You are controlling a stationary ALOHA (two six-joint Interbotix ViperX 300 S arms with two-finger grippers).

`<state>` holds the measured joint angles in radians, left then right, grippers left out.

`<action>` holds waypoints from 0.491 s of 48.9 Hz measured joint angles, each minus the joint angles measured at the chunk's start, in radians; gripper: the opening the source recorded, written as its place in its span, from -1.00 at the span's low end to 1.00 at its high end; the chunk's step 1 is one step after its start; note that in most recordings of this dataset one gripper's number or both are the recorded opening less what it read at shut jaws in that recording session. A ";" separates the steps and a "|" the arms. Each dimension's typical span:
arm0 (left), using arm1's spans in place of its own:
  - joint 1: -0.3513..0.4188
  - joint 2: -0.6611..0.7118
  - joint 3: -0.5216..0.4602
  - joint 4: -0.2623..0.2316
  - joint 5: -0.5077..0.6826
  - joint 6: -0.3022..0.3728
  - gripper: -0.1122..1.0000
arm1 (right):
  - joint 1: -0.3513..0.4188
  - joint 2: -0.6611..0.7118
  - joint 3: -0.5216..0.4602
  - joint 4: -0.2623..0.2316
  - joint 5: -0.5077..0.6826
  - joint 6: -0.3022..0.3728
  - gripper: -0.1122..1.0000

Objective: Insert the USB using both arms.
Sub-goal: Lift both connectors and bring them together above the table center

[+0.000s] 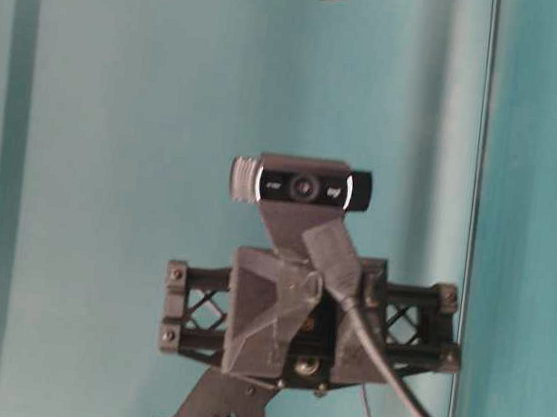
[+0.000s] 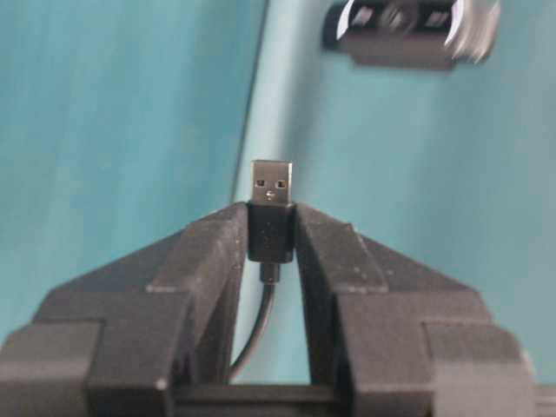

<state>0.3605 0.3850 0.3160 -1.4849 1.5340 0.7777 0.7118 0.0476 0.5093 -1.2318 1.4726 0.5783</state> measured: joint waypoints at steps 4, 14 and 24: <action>-0.008 0.020 -0.023 0.000 0.002 -0.002 -0.36 | 0.008 0.003 0.000 -0.015 -0.002 -0.011 -0.40; -0.038 0.071 -0.078 0.000 0.009 -0.011 -0.36 | 0.008 0.006 -0.002 -0.057 -0.031 -0.037 -0.40; -0.043 0.081 -0.098 0.000 0.012 -0.026 -0.36 | 0.008 0.006 0.000 -0.063 -0.101 -0.052 -0.40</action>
<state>0.3175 0.4663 0.2178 -1.4849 1.5463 0.7517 0.7194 0.0537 0.5093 -1.2947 1.3714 0.5262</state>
